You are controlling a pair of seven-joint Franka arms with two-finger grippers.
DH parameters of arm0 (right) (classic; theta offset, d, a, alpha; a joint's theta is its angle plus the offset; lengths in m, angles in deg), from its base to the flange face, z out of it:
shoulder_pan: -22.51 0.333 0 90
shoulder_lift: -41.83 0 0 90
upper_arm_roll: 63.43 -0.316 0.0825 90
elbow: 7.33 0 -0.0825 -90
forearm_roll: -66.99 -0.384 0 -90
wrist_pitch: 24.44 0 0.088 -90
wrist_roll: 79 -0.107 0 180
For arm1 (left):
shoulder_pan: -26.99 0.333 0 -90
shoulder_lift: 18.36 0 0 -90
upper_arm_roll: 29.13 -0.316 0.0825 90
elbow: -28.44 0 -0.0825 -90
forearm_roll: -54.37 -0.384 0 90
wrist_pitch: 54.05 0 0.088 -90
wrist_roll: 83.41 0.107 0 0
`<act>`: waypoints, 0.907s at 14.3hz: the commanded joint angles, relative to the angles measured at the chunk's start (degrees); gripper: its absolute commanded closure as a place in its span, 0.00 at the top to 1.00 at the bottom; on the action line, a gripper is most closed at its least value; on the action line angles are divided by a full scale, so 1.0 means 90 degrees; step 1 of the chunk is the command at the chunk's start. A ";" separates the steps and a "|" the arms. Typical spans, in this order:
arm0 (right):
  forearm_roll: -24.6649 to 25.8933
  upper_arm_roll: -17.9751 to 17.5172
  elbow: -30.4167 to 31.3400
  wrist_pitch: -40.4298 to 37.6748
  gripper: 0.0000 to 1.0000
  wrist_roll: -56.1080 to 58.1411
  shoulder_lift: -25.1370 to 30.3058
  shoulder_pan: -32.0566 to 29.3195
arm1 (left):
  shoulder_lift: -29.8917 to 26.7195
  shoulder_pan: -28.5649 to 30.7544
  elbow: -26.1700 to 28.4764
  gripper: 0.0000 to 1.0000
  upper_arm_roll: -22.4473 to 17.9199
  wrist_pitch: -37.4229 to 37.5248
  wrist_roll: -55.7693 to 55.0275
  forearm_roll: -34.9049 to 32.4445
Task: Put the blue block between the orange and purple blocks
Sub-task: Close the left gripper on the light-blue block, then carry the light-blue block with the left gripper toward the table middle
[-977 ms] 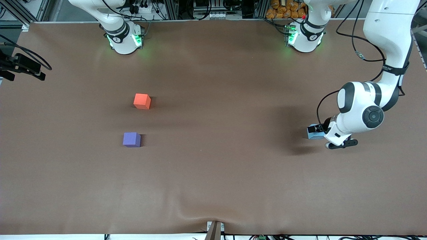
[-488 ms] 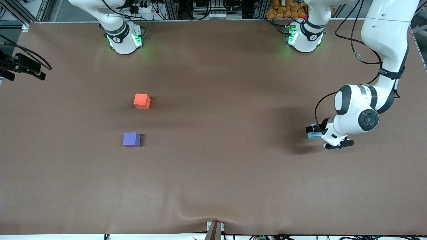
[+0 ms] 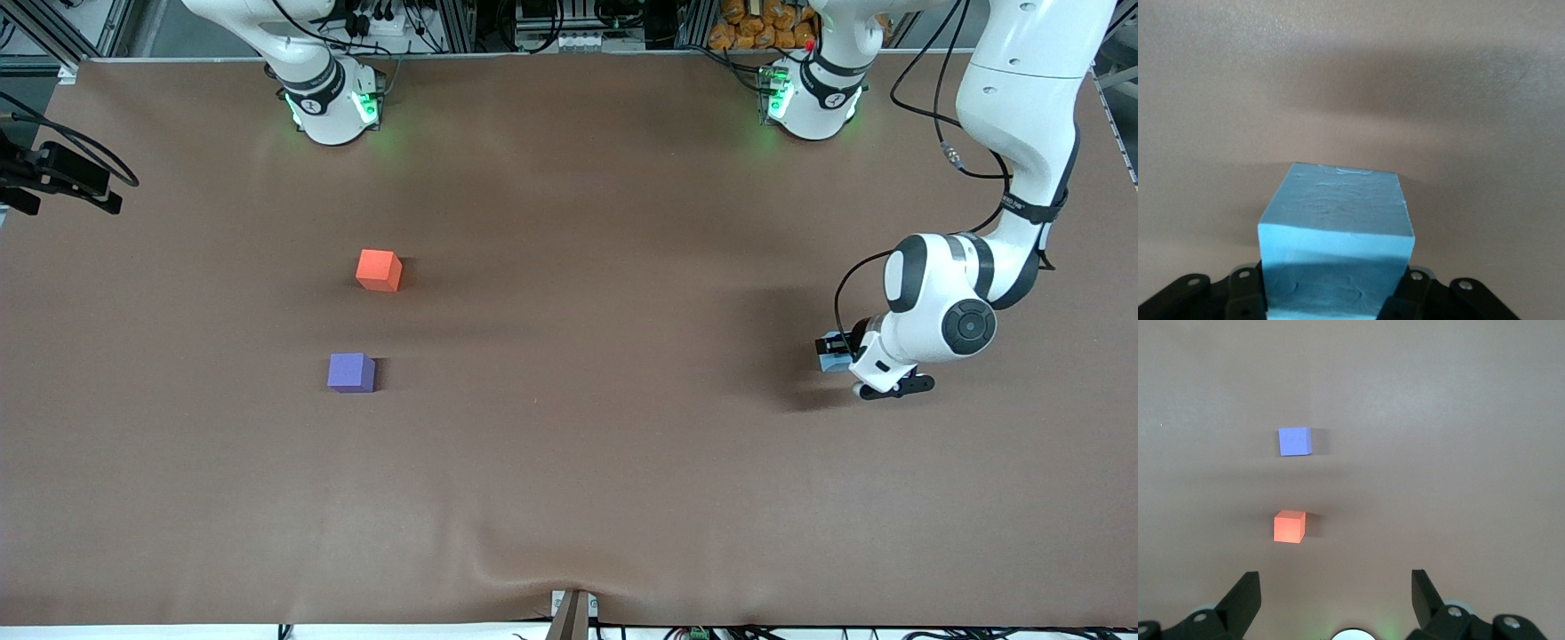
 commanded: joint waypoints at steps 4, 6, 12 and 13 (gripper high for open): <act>0.0012 -0.0030 0.0085 -0.0012 1.00 -0.0034 0.0097 0.0035 | -0.0016 -0.0103 -0.0323 0.00 0.0757 -0.0013 -0.0908 0.0092; 0.0012 -0.0030 0.0056 -0.0002 1.00 -0.0034 0.0097 0.0045 | 0.0052 -0.0365 -0.0537 0.00 0.1120 -0.0013 -0.1689 0.0092; 0.0002 -0.0030 0.0036 0.0018 1.00 -0.0034 0.0097 0.0045 | 0.0910 -0.2667 -0.2068 0.00 0.1189 -0.0013 -0.4539 0.0278; 0.0002 -0.0030 0.0036 0.0018 1.00 -0.0034 0.0097 0.0045 | 0.1115 -0.3078 -0.2468 0.00 0.1189 0.0016 -0.5144 0.0268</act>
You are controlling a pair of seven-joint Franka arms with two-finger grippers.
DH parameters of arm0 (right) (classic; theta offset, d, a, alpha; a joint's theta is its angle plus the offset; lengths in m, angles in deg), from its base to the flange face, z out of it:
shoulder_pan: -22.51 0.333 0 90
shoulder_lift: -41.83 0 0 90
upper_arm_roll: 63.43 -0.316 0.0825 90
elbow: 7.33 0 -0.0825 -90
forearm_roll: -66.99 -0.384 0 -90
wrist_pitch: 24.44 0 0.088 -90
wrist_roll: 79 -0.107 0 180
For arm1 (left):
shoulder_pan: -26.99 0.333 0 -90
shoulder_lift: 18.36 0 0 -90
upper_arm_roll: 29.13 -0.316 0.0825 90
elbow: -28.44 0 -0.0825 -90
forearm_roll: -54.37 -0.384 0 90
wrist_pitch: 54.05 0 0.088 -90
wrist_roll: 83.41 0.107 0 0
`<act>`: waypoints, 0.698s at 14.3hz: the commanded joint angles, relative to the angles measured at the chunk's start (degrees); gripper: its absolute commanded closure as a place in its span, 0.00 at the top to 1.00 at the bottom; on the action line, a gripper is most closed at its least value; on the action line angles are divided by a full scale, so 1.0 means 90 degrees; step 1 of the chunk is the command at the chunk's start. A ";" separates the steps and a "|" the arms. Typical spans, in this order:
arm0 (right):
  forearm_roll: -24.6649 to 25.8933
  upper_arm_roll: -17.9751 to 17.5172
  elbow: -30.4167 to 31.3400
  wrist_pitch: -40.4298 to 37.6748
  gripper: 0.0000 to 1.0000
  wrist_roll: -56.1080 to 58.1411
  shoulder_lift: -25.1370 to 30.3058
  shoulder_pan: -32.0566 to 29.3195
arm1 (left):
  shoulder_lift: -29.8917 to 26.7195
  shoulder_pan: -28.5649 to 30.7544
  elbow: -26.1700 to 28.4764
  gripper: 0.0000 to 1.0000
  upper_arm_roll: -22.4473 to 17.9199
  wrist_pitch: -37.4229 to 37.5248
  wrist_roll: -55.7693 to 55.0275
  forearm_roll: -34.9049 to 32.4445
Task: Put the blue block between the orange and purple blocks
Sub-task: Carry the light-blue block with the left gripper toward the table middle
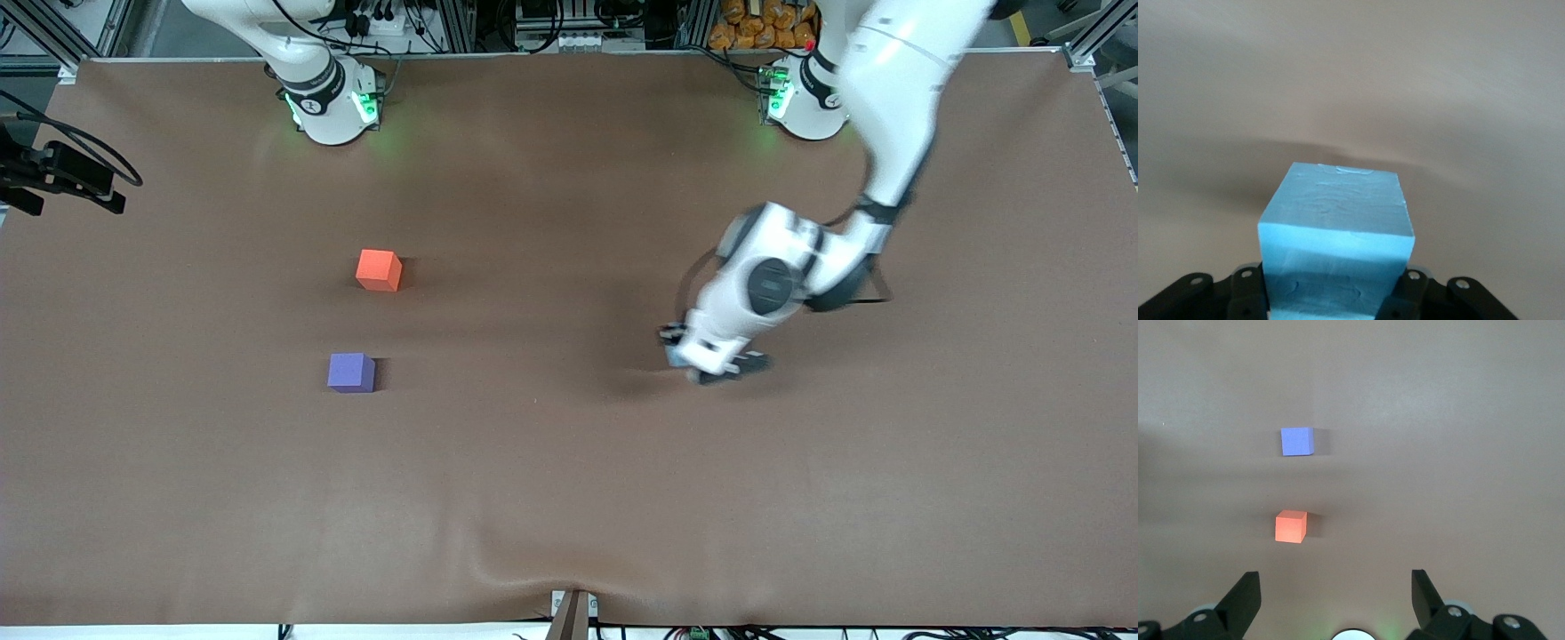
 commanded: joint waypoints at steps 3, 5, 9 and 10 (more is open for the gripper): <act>-0.0007 -0.0015 0.0039 0.0019 1.00 -0.0034 0.0094 0.0005 | 0.0881 -0.1678 -0.1412 0.00 -0.0126 0.0088 -0.1873 0.0052; -0.0007 -0.0015 0.0039 0.0009 1.00 -0.0034 0.0094 0.0005 | 0.1154 -0.2147 -0.1860 0.00 -0.0126 0.0088 -0.1903 0.0082; -0.0007 -0.0015 0.0039 0.0009 1.00 -0.0034 0.0094 -0.0004 | 0.2062 -0.2802 -0.2984 0.00 -0.0184 0.0079 -0.2001 0.0121; -0.0007 -0.0015 0.0039 0.0009 1.00 -0.0034 0.0094 -0.0005 | 0.2074 -0.2900 -0.3005 0.00 -0.0349 0.0079 -0.1953 0.0121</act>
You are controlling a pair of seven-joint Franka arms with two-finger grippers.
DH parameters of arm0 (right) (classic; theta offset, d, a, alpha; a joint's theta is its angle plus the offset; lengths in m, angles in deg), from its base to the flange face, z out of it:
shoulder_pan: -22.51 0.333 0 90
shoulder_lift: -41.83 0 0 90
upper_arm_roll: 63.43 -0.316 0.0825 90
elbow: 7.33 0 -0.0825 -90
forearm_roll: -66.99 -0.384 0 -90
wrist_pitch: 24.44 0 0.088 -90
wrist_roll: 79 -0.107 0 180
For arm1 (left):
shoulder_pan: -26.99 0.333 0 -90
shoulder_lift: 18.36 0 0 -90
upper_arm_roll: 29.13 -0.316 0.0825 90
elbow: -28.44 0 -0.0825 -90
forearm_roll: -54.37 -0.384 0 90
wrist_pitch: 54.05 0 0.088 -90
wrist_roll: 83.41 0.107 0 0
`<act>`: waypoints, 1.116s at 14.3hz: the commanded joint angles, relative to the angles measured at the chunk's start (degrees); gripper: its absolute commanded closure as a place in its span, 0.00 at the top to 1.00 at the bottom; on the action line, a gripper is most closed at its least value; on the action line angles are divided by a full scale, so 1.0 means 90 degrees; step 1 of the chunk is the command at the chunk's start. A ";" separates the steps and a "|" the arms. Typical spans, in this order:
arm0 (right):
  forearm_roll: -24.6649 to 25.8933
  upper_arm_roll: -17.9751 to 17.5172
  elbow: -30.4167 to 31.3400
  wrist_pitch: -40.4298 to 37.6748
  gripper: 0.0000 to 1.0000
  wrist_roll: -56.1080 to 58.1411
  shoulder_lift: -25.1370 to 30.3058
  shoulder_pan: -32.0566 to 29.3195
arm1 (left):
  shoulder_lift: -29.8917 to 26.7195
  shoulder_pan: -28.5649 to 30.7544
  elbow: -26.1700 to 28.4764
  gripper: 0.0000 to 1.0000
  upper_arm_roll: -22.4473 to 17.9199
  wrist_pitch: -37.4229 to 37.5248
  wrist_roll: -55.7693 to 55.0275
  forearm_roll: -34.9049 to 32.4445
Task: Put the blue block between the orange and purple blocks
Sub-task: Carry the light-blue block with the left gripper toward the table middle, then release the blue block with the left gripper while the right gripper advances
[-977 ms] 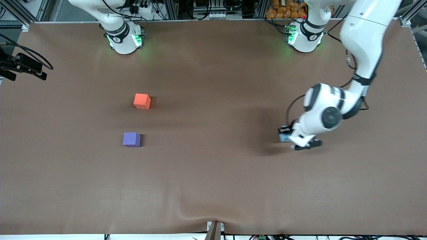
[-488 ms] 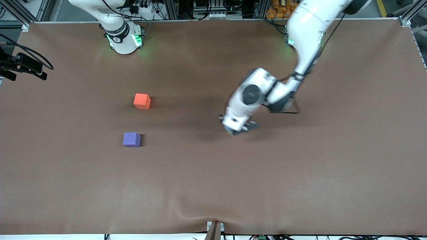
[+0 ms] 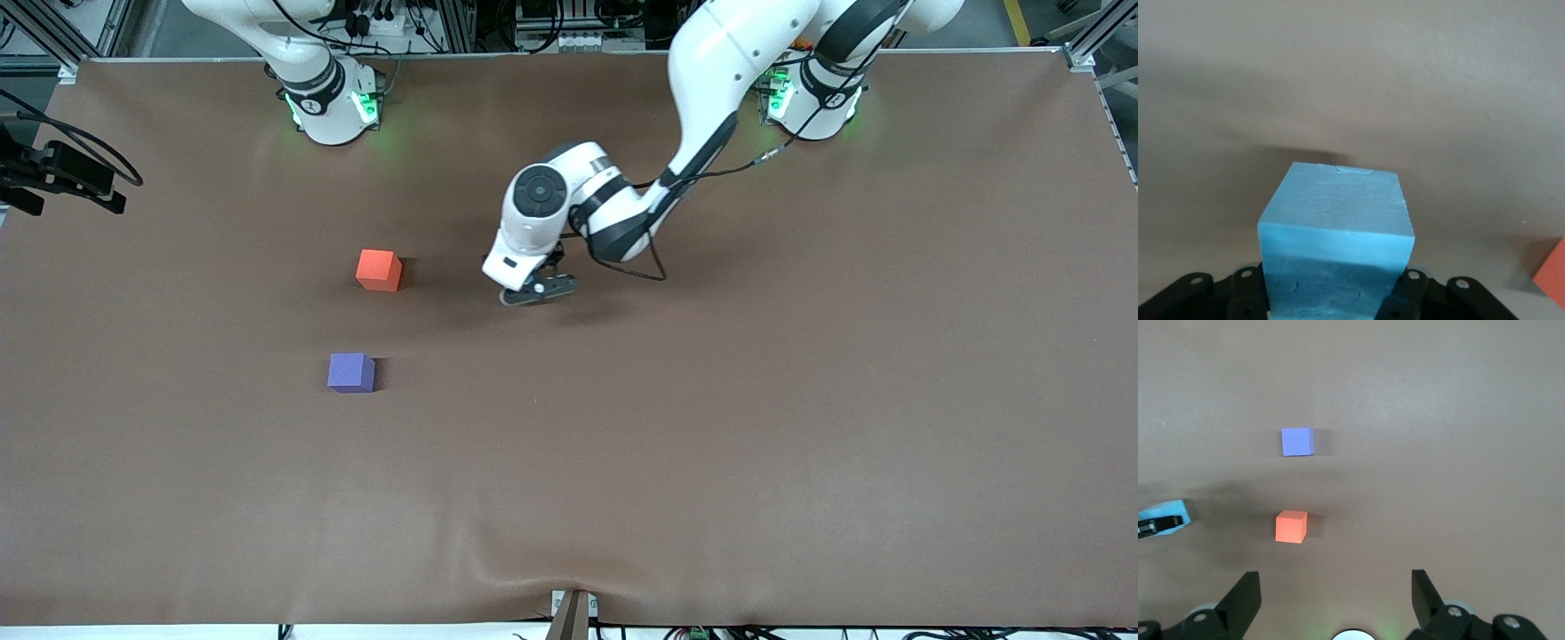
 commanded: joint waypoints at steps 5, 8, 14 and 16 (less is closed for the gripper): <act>-0.0005 -0.0015 0.0041 0.0005 1.00 -0.0034 0.0083 -0.0009 | 0.0462 -0.0298 -0.0638 0.99 -0.0357 -0.0004 0.0011 0.0107; -0.0005 -0.0015 0.0031 -0.0014 1.00 -0.0044 0.0073 -0.0009 | 0.0375 -0.0250 -0.0619 1.00 -0.0357 0.0006 0.0040 0.0039; 0.0082 -0.0015 0.0031 -0.0014 1.00 -0.0044 -0.0423 0.0225 | -0.1956 0.0783 -0.0473 1.00 -0.0572 0.2102 0.0069 -0.0020; 0.0053 -0.0015 0.0002 -0.0033 1.00 -0.0034 -0.0989 0.0197 | -0.2465 0.1203 -0.0472 1.00 -0.0582 0.2727 0.0263 -0.0069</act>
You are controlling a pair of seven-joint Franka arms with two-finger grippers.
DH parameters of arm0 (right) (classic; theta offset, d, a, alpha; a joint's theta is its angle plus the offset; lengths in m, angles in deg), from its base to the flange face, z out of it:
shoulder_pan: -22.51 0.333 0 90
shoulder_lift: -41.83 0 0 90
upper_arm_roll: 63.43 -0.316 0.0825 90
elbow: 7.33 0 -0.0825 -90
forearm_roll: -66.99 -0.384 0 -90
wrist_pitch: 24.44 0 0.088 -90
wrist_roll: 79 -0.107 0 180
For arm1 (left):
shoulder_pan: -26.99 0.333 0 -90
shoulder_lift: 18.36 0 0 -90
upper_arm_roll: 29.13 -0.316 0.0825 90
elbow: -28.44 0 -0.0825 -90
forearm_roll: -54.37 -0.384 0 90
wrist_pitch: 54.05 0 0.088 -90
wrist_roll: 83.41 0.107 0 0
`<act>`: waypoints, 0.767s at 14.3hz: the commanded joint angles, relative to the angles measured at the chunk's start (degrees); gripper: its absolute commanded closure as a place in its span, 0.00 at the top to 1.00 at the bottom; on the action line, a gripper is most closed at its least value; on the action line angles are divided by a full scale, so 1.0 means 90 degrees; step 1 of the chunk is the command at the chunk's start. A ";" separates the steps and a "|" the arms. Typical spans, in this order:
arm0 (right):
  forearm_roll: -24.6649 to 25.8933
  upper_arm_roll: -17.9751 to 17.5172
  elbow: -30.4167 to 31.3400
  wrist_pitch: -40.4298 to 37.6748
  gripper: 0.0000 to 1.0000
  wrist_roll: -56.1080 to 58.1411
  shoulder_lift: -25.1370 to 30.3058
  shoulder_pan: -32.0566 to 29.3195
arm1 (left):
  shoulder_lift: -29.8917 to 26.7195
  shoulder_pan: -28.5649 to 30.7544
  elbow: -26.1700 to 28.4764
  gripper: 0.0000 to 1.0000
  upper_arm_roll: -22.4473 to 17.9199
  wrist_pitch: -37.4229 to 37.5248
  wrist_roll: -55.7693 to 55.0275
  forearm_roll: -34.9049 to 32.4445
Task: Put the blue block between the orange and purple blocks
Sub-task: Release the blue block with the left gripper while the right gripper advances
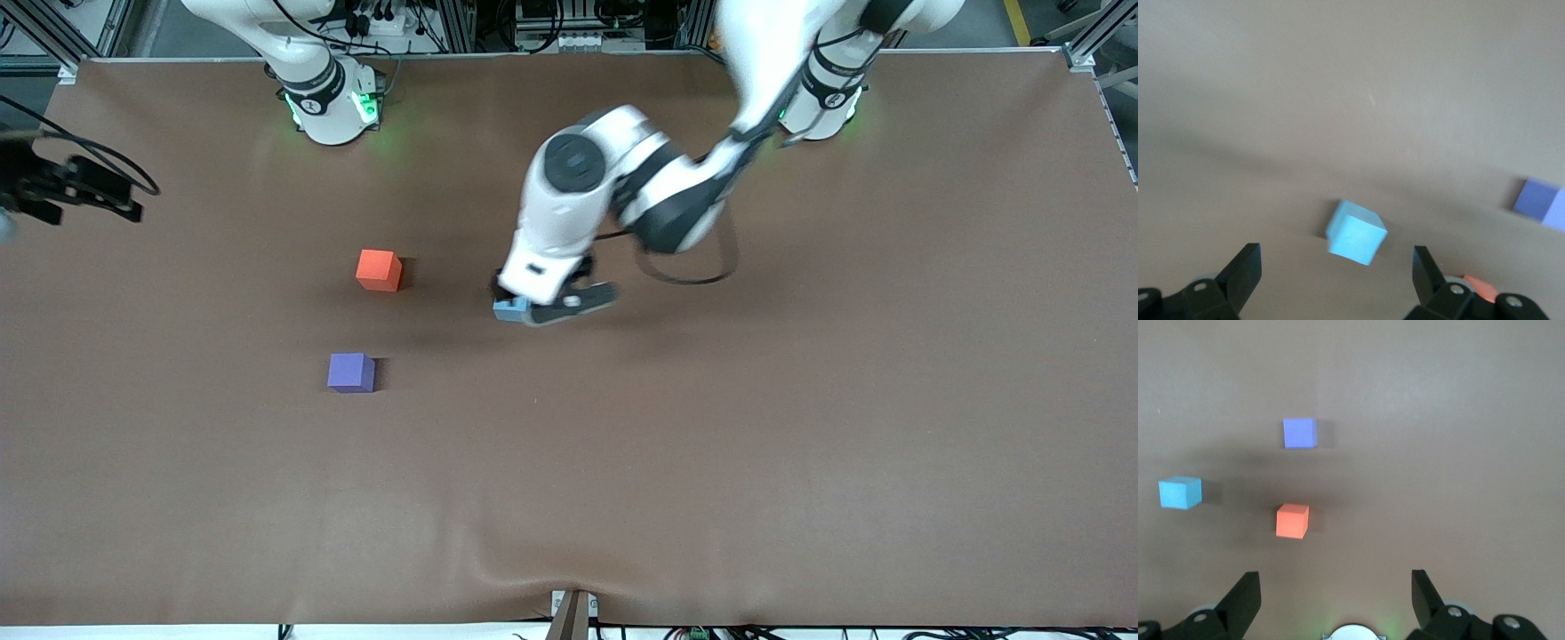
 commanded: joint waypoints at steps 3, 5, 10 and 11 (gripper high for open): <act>0.0043 0.0000 -0.0059 -0.0023 1.00 -0.0112 -0.0777 0.0147 | -0.1268 0.1188 0.0421 1.00 0.0021 0.1567 0.1592 -0.0030; -0.0132 -0.0010 0.0067 0.0025 1.00 -0.0413 -0.0933 0.0420 | -0.1571 0.1833 0.0430 1.00 0.0041 0.1910 0.2210 -0.0001; -0.0826 -0.0010 0.1102 0.1615 1.00 -0.1361 -0.1100 0.1279 | -0.2721 0.3454 0.1082 1.00 0.0050 0.2546 0.4044 -0.0030; -0.0826 -0.0010 0.1287 0.1937 1.00 -0.1440 -0.1187 0.1542 | -0.3044 0.3795 0.1394 1.00 0.0060 0.2546 0.4609 0.0018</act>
